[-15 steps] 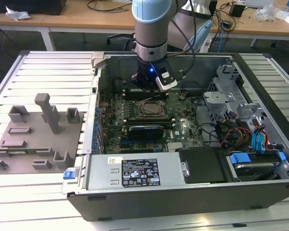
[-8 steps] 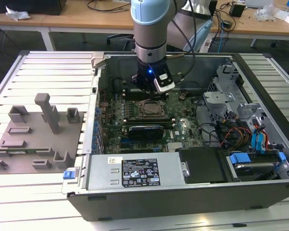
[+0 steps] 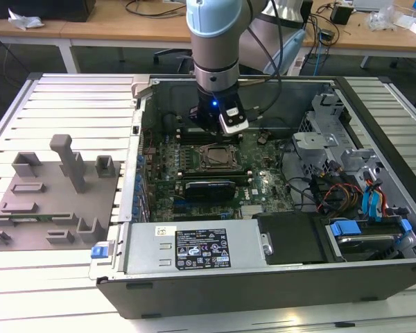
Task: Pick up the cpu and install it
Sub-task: 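Install the first cpu locking lever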
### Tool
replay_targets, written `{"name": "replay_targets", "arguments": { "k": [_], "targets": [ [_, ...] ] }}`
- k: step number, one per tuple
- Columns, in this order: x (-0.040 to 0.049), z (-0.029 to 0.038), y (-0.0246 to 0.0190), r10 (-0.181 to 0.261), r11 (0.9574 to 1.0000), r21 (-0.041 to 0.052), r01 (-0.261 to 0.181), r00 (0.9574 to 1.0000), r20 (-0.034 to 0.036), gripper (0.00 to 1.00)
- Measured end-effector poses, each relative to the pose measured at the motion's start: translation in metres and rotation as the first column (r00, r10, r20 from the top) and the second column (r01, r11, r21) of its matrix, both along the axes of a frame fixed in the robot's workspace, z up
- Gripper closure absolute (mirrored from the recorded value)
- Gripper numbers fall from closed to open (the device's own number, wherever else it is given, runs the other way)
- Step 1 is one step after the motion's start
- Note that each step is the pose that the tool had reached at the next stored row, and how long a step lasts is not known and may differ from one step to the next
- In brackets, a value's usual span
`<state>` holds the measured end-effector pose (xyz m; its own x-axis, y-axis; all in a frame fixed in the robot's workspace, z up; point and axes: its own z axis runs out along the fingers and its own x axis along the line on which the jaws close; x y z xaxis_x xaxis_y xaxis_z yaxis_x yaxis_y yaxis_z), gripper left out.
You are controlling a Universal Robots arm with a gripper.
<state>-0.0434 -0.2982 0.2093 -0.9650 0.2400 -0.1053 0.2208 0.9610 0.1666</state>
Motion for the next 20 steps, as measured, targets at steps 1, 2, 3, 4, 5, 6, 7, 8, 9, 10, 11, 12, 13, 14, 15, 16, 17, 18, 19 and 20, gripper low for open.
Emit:
{"name": "replay_targets", "arguments": {
  "k": [1, 2, 3, 4, 5, 6, 7, 8, 9, 10, 11, 12, 13, 14, 15, 16, 17, 18, 19, 20],
  "targets": [
    [-0.0002, -0.0001, 0.0005, -0.002, 1.0000, 0.0000, 0.002, 1.0000, 0.0011, 0.89],
    [-0.0007, -0.0002, 0.0013, -0.005, 1.0000, 0.0000, 0.005, 1.0000, 0.0029, 0.89],
    [-0.0011, -0.0003, 0.0017, -0.007, 1.0000, 0.0001, 0.007, 1.0000, 0.0041, 0.89],
    [-0.0017, -0.0004, 0.0020, -0.010, 1.0000, 0.0000, 0.010, 0.9999, 0.0052, 0.89],
    [-0.0022, -0.0005, 0.0021, -0.012, 0.9999, 0.0000, 0.012, 0.9999, 0.0064, 0.89],
    [-0.0026, -0.0007, 0.0021, -0.014, 0.9999, 0.0000, 0.014, 0.9999, 0.0081, 0.89],
    [-0.0028, -0.0011, 0.0022, -0.017, 0.9999, 0.0001, 0.017, 0.9998, 0.0113, 0.89],
    [-0.0030, -0.0017, 0.0022, -0.019, 0.9998, 0.0002, 0.019, 0.9997, 0.0158, 0.89],
    [-0.0033, -0.0022, 0.0021, -0.021, 0.9998, 0.0003, 0.021, 0.9996, 0.0199, 0.89],
    [-0.0036, -0.0027, 0.0021, -0.023, 0.9997, 0.0003, 0.023, 0.9994, 0.0247, 0.89],
    [-0.0047, -0.0040, 0.0021, -0.025, 0.9997, 0.0006, 0.025, 0.9991, 0.0356, 0.89],
    [-0.0059, -0.0051, 0.0022, -0.025, 0.9997, 0.0009, 0.025, 0.9987, 0.0449, 0.89],
    [-0.0063, -0.0058, 0.0022, -0.025, 0.9997, 0.0011, 0.025, 0.9984, 0.0499, 0.89],
    [-0.0066, -0.0064, 0.0022, -0.025, 0.9997, 0.0011, 0.025, 0.9982, 0.0543, 0.89],
    [-0.0072, -0.0073, 0.0022, -0.025, 0.9997, 0.0013, 0.025, 0.9978, 0.0610, 0.89],
    [-0.0077, -0.0083, 0.0020, -0.025, 0.9997, 0.0015, 0.025, 0.9975, 0.0668, 0.89],
    [-0.0084, -0.0090, 0.0017, -0.025, 0.9997, 0.0017, 0.025, 0.9971, 0.0722, 0.89],
    [-0.0093, -0.0098, 0.0010, -0.025, 0.9997, 0.0019, 0.025, 0.9967, 0.0777, 0.89],
    [-0.0096, -0.0102, 0.0005, -0.025, 0.9997, 0.0019, 0.025, 0.9965, 0.0801, 0.89],
    [-0.0099, -0.0105, 0.0001, -0.025, 0.9997, 0.0018, 0.025, 0.9963, 0.0824, 0.89]
  ]
}}
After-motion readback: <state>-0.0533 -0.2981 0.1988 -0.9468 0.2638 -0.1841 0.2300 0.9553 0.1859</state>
